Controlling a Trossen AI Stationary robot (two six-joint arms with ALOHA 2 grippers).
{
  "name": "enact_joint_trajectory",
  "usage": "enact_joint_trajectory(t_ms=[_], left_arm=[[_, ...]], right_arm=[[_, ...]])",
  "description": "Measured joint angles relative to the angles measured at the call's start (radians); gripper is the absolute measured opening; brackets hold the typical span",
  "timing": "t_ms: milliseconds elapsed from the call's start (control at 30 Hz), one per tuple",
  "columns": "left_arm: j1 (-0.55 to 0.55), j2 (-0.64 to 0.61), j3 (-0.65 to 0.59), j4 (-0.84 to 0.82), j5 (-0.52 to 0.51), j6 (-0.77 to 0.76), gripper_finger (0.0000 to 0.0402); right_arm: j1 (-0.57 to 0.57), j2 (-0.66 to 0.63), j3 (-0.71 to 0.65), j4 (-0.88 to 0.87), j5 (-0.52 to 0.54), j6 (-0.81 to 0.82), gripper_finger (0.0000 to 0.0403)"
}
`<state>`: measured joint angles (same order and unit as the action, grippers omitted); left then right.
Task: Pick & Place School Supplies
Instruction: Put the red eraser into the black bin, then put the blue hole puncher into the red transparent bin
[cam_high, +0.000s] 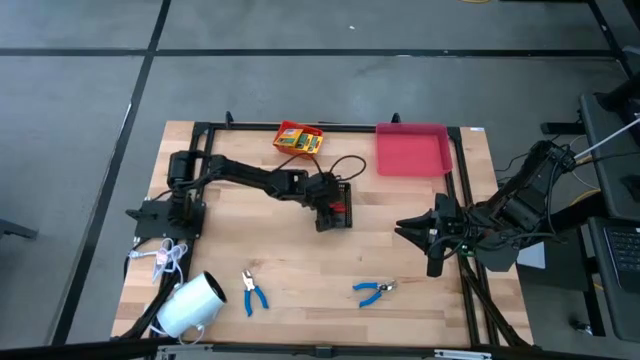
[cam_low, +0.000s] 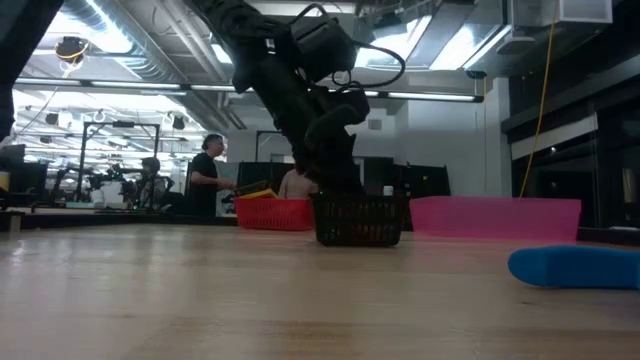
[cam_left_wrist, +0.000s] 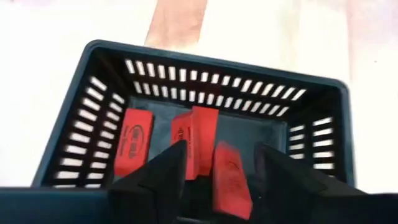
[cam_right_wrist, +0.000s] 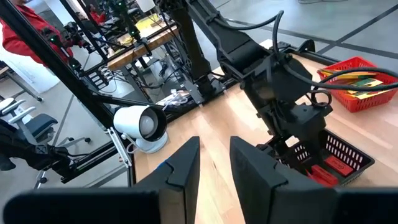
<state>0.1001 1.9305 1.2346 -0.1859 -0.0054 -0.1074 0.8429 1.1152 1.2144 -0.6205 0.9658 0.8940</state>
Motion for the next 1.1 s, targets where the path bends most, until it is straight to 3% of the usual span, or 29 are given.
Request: enact_joint_trajectory(t_ms=[100,233,367,467,600,733,900,1000,1100], left_arm=[[-0.015,-0.003,0.000,-0.004,-0.029,0.006,0.0201],[-0.038,-0.066,0.000,-0.067,-0.119,-0.024,0.0200],[-0.071,-0.187,0.000,-0.245,-0.248,-0.183,0.0185],[-0.109,-0.281,0.001,-0.481,-0.258,-0.451,0.0177],[-0.215,-0.347,-0.001,-0.723,-0.078,-0.844,0.0173],[-0.422,-0.364,-0.002,-0.754,0.032,-1.226,0.0175],[-0.598,-0.348,-0.003,-0.708,0.042,-1.709,0.0170],[-0.643,-0.342,-0.003,-0.669,0.043,-1.905,0.0165],[-0.670,-0.332,-0.003,-0.667,0.045,-2.005,0.0162]], right_arm=[[0.000,0.000,0.000,-0.001,0.011,0.000,0.0091],[0.000,0.000,0.000,-0.005,0.014,0.000,0.0091],[-0.002,0.000,0.000,-0.011,0.014,-0.015,0.0091],[-0.003,0.000,0.000,-0.019,0.013,-0.034,0.0091],[-0.003,0.000,0.000,-0.019,0.012,-0.050,0.0091],[-0.003,0.000,0.000,-0.017,0.010,-0.050,0.0091],[-0.003,0.000,0.000,-0.015,0.011,-0.041,0.0091],[-0.003,0.000,0.000,0.000,0.009,-0.040,0.0091],[-0.003,-0.001,0.000,0.016,0.003,-0.039,0.0091]])
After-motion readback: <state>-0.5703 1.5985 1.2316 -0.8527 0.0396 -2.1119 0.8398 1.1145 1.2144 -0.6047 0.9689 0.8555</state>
